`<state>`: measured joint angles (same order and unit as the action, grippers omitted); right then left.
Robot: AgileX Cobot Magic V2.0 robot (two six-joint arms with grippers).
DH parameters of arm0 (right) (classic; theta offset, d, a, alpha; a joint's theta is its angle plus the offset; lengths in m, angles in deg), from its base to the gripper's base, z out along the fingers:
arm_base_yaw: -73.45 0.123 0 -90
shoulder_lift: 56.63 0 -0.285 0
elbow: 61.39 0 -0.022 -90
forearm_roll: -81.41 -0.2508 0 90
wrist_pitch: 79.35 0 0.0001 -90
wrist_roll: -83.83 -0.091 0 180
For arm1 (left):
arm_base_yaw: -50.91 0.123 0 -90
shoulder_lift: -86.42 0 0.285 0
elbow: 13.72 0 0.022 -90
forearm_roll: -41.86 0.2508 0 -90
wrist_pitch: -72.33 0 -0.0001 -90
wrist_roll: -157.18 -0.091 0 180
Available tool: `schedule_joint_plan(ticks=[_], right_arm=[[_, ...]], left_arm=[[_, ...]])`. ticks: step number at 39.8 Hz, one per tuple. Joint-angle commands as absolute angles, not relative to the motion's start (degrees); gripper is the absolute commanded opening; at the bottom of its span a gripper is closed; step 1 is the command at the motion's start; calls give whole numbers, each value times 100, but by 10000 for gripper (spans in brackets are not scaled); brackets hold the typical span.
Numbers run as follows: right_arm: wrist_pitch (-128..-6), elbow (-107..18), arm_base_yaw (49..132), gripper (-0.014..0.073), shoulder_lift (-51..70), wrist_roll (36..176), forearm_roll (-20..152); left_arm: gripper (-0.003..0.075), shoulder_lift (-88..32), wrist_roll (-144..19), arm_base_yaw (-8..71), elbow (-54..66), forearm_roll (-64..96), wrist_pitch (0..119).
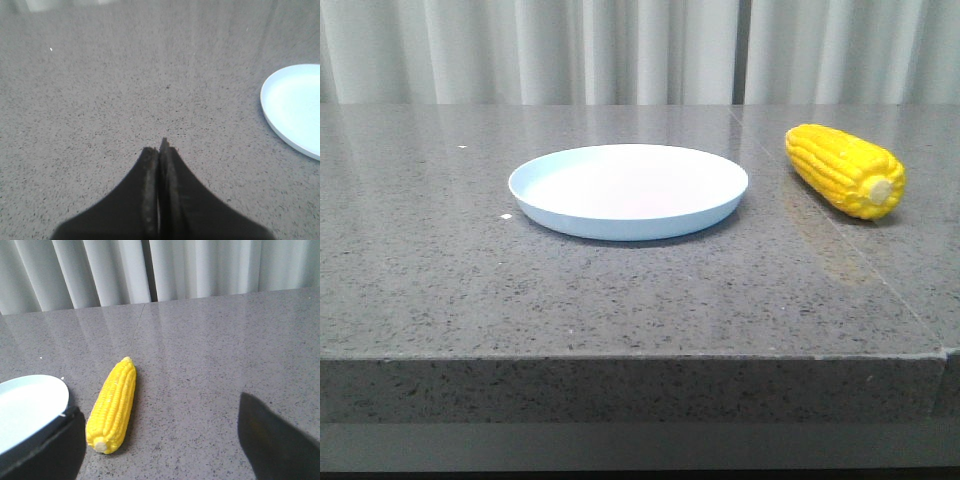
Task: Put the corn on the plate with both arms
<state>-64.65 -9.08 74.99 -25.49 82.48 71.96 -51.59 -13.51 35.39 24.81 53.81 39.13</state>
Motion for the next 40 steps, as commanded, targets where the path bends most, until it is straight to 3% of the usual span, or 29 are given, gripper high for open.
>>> schedule_joint_plan(ticks=[1, 18, 40], right_arm=[[-6966, -1128, 7459, 640, -2475, 8283, 7264], [-6966, -1128, 7459, 640, -2475, 8283, 7264], [-6966, -1128, 7459, 640, -2475, 8283, 7264]], left_arm=[[-20, -5818, -1270, 3546, 2799, 5434, 4506], [-20, -8509, -1270, 3546, 4014, 5423, 4454], [-20, -8621, -1270, 3546, 4138, 5423, 4485]])
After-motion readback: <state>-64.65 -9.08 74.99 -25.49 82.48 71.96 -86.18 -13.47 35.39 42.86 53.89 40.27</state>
